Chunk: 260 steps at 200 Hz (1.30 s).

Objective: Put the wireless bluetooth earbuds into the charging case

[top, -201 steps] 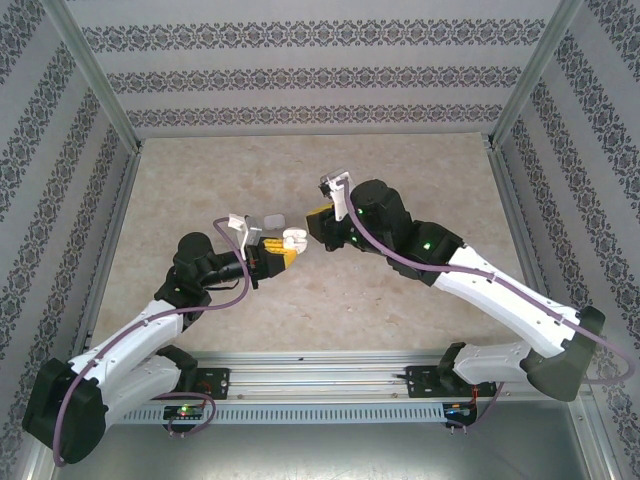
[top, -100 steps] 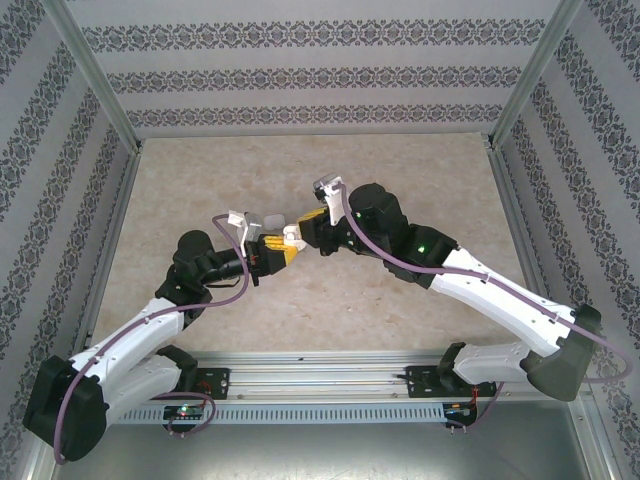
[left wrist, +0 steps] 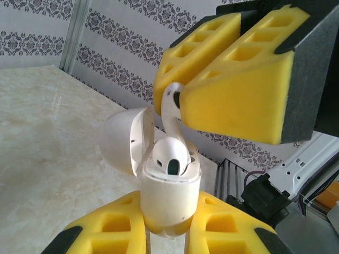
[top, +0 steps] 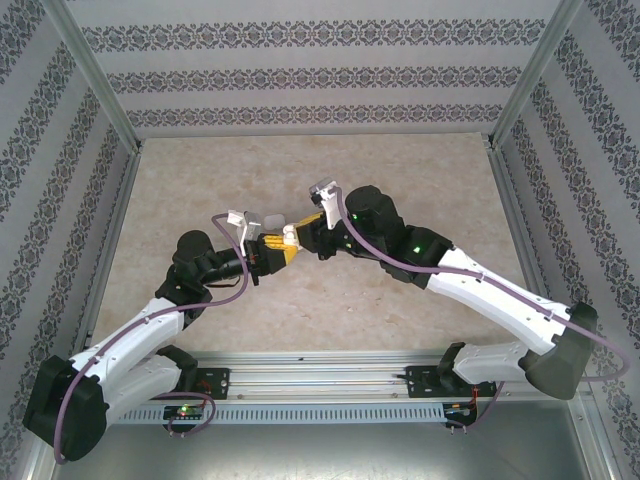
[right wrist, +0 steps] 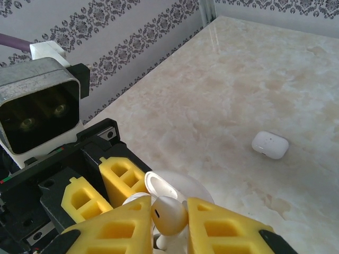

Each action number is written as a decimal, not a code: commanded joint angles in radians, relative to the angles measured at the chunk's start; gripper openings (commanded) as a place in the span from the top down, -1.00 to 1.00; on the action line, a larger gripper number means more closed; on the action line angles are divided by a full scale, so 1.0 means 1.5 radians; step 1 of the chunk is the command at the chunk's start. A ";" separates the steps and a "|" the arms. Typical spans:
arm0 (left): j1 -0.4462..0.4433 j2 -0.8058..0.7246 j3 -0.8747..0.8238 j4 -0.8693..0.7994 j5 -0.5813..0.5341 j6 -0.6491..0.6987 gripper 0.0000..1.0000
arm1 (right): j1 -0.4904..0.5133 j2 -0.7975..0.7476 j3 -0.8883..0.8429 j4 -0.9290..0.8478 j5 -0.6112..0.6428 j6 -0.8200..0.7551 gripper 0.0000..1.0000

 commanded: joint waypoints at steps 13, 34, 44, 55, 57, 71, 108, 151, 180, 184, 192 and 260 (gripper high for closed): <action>-0.003 -0.001 0.021 0.039 0.000 -0.008 1.00 | 0.009 0.005 -0.012 0.022 -0.022 0.006 0.62; -0.003 -0.001 0.023 0.040 -0.004 -0.007 1.00 | 0.011 0.005 -0.020 0.024 -0.030 0.002 0.62; -0.003 0.000 0.022 0.040 -0.005 -0.007 1.00 | 0.014 0.003 -0.026 0.026 -0.032 -0.001 0.62; -0.003 -0.001 0.021 0.039 -0.008 -0.008 1.00 | 0.018 0.001 -0.033 0.025 -0.029 -0.006 0.62; -0.003 -0.001 0.021 0.039 -0.009 -0.007 1.00 | 0.020 0.001 -0.034 0.024 -0.027 -0.007 0.62; -0.003 -0.002 0.020 0.032 -0.022 -0.007 1.00 | 0.026 0.000 -0.035 0.017 -0.014 -0.013 0.62; -0.002 -0.004 0.021 0.026 -0.037 -0.006 1.00 | 0.036 0.002 -0.038 0.010 0.004 -0.028 0.60; -0.003 -0.010 0.017 0.030 -0.044 -0.012 1.00 | 0.036 -0.007 -0.066 0.030 0.007 -0.040 0.57; -0.002 -0.010 0.015 0.031 -0.049 -0.014 1.00 | 0.037 -0.009 -0.079 0.034 0.006 -0.042 0.56; -0.002 -0.010 0.016 0.032 -0.050 -0.015 1.00 | 0.037 -0.009 -0.079 0.034 0.006 -0.042 0.56; -0.002 -0.010 0.016 0.032 -0.050 -0.015 1.00 | 0.037 -0.009 -0.080 0.033 0.006 -0.042 0.56; -0.003 -0.012 0.014 0.039 -0.050 -0.022 1.00 | 0.037 0.005 -0.070 0.026 0.010 -0.022 0.27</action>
